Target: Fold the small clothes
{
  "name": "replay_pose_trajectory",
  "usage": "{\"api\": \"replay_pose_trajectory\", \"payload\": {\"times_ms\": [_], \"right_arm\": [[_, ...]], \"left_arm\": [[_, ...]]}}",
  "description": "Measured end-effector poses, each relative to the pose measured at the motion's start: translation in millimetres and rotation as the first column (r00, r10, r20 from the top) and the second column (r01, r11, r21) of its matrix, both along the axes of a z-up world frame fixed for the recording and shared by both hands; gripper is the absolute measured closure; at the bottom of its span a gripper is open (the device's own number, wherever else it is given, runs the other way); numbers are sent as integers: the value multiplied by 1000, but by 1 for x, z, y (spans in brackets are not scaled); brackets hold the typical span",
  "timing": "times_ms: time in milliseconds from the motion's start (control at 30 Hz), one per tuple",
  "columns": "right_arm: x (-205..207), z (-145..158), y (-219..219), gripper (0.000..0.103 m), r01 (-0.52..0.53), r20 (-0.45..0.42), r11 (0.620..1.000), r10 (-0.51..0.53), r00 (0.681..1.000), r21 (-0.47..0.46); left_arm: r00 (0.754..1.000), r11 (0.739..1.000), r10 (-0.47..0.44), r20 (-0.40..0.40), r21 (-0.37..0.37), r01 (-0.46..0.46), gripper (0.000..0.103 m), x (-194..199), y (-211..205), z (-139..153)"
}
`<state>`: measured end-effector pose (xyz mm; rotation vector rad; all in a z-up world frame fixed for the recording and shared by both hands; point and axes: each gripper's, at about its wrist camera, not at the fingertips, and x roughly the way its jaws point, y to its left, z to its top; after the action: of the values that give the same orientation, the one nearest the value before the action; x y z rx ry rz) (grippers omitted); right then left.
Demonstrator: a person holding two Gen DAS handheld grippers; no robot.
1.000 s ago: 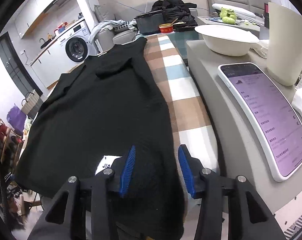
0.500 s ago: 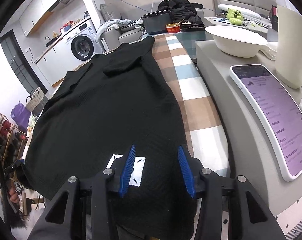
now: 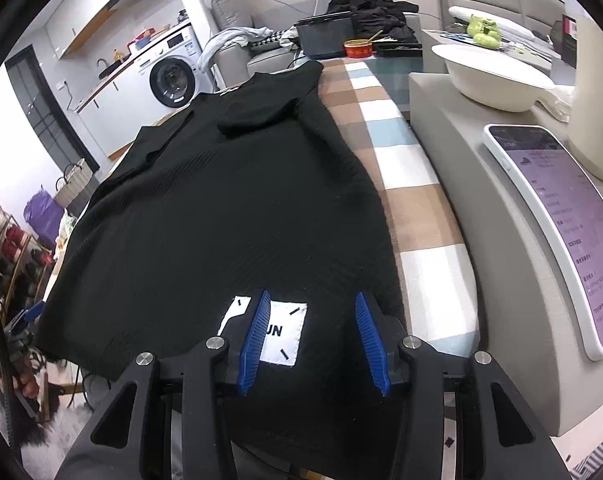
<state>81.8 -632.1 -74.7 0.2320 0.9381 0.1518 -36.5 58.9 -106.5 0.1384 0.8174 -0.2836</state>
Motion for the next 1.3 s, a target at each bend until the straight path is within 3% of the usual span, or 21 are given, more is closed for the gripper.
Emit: {"api": "replay_pose_trajectory", "payload": {"times_ms": [367, 633, 700, 800, 1000, 1033, 1100, 1200, 1233, 1300], "right_arm": [[1, -5, -6, 57, 14, -23, 1000, -14, 1000, -4], [1, -11, -16, 53, 31, -18, 1000, -31, 999, -4], [-1, -7, -17, 53, 33, 2, 999, -33, 999, -11], [0, -7, -18, 44, 45, 15, 998, -45, 999, -32], [10, -18, -21, 44, 51, 6, 997, -51, 999, -51], [11, -19, -22, 44, 53, 4, 997, -53, 999, -52], [12, -19, -21, 44, 47, 2, 997, -47, 999, -54], [14, -20, -20, 44, 39, 7, 998, -39, 999, -55], [14, -21, -20, 44, 38, 14, 998, -37, 999, -54], [16, -21, -17, 45, 23, 27, 998, -21, 999, -62]], "left_arm": [[990, 986, 135, -39, -96, -138, 31, 19, 33, -1], [987, 983, 161, 3, -84, -160, 57, 42, 22, -4], [988, 984, 157, 4, -89, -156, 74, 46, 20, -4], [989, 983, 146, 0, -111, -146, 87, 51, 18, -4], [987, 977, 154, -40, -144, -158, 85, 59, 22, -2], [987, 977, 154, -44, -143, -159, 83, 59, 22, -1], [987, 976, 154, -50, -148, -160, 65, 62, 22, -1], [986, 977, 165, -34, -135, -168, 64, 64, 18, -3], [986, 977, 167, -27, -129, -169, 67, 65, 17, -3], [986, 977, 167, -22, -133, -168, 94, 67, 16, -4]]}}
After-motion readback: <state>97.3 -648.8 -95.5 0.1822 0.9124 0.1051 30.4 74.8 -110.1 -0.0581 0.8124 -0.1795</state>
